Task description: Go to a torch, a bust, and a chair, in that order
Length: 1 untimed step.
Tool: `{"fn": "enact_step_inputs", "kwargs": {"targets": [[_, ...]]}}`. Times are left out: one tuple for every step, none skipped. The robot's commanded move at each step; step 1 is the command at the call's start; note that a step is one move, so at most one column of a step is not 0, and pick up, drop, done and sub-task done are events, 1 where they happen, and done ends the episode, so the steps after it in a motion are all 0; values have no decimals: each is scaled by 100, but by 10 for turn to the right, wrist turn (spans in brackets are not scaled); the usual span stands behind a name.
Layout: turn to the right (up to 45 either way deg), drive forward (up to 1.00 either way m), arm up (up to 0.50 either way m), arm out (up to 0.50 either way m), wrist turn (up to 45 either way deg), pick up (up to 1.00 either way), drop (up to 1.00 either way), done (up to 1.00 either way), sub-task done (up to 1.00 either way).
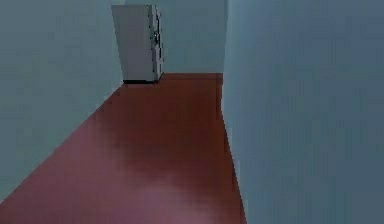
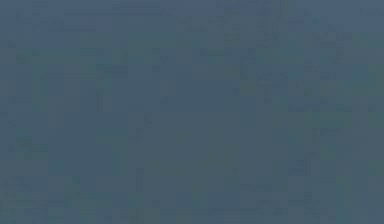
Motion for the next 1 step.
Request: {"fn": "enact_step_inputs", "kwargs": {"targets": [[30, 0, 0, 0, 0, 0, 0, 0, 0]]}}
